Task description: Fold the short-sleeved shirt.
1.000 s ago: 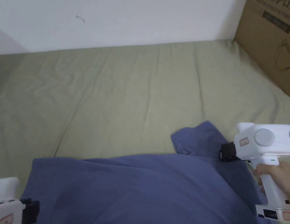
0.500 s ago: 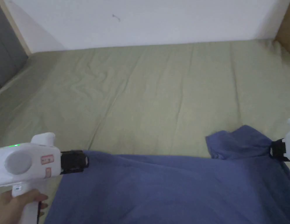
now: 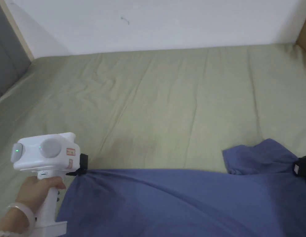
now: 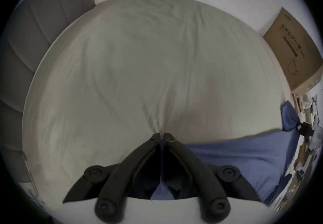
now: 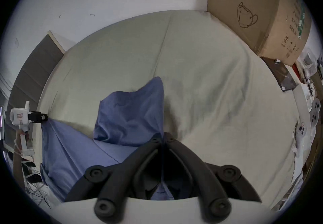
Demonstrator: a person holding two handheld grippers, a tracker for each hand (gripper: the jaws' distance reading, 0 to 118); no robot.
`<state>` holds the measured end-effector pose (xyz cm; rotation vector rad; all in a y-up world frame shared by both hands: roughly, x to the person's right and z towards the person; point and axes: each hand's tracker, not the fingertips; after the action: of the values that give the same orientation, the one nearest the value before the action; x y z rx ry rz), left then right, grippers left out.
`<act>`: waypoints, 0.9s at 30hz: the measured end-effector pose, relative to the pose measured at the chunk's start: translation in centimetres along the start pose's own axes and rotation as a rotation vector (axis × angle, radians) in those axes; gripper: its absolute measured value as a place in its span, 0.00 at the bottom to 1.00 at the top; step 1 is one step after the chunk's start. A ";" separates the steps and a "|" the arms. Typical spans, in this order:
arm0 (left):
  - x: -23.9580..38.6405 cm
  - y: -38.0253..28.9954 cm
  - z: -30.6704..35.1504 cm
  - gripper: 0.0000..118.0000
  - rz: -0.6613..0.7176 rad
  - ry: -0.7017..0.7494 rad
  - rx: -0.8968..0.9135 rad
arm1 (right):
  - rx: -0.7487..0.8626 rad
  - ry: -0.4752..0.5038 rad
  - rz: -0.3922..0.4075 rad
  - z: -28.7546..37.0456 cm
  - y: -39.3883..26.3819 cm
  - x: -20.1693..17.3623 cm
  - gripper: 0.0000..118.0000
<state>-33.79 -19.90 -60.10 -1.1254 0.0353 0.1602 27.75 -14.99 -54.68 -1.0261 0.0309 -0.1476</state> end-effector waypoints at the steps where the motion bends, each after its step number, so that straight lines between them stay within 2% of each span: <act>1: 0.0 -0.2 0.8 0.00 -0.017 0.013 -0.002 | 0.008 0.003 0.004 0.7 -0.1 -0.2 0.00; 5: 1.3 -1.9 6.6 0.01 -0.155 0.058 0.068 | 0.039 0.026 0.004 4.4 -1.1 -0.5 0.00; 9: 0.5 -5.2 11.1 0.01 -0.159 0.037 0.114 | 0.069 0.027 -0.008 8.8 -3.9 -0.4 0.00; 13: -0.7 -10.0 15.6 0.01 -0.171 0.031 0.134 | 0.073 0.024 0.028 13.1 -8.7 -0.3 0.00; 17: -2.4 -15.5 17.7 0.01 -0.160 0.031 0.132 | 0.036 0.041 0.007 16.1 -15.1 0.2 0.00; 19: -3.0 -18.3 18.8 0.01 -0.154 0.020 0.112 | 0.001 0.030 0.021 16.7 -18.2 0.4 0.00; 21: -3.6 -20.7 18.7 0.01 -0.151 0.027 0.086 | -0.029 0.024 0.020 16.5 -21.1 1.0 0.00; 23: -3.7 -23.2 18.5 0.01 -0.149 0.025 0.053 | -0.079 0.033 -0.019 16.0 -23.6 1.6 0.00; 27: -3.5 -26.8 17.5 0.01 -0.145 0.028 0.009 | -0.089 0.026 -0.034 15.1 -26.3 2.0 0.00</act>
<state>-34.26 -15.80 -28.20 -1.1167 -0.0211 0.0151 28.33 -15.84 -24.32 -1.1140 0.0437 -0.1917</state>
